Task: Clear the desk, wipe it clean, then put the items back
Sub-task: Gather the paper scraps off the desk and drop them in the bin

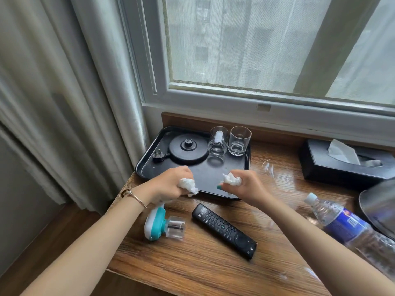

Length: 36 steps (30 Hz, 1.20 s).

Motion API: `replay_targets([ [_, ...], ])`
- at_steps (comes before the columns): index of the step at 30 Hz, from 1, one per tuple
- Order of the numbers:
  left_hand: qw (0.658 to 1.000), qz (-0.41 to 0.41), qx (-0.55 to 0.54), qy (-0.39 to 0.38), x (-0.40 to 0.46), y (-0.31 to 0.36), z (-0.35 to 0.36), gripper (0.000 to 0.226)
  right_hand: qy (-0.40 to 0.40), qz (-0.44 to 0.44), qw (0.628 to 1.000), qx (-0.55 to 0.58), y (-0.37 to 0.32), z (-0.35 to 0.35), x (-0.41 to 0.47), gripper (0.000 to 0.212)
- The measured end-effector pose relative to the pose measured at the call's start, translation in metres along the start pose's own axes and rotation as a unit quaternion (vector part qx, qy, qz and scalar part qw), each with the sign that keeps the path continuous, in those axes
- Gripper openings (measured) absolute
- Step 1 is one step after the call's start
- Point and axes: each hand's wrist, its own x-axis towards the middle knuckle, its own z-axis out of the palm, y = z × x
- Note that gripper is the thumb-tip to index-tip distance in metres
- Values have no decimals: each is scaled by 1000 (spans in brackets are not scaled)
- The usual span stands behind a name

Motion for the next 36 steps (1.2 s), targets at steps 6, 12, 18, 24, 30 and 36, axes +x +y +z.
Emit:
replay_targets([
  [6, 994, -52, -79, 63, 3, 43, 6, 27, 23, 14, 1000, 3, -26, -14, -19, 36],
  [12, 981, -44, -179, 58, 4, 70, 21, 16, 56, 91, 994, 31, -43, -40, -75, 31],
  [18, 971, 12, -237, -36, 14, 113, 62, 30, 153, 181, 969, 76, -33, -58, -149, 24],
  [24, 939, 74, -314, -116, 24, 191, 110, 55, 220, 194, 955, 49, -26, -99, -223, 26],
  [30, 918, 85, -350, -167, 25, 299, 180, 22, 299, 207, 931, 34, -10, -165, -328, 29],
  [36, 895, 121, -367, -224, 26, 421, 278, 39, 341, 268, 899, 59, 16, -222, -465, 27],
])
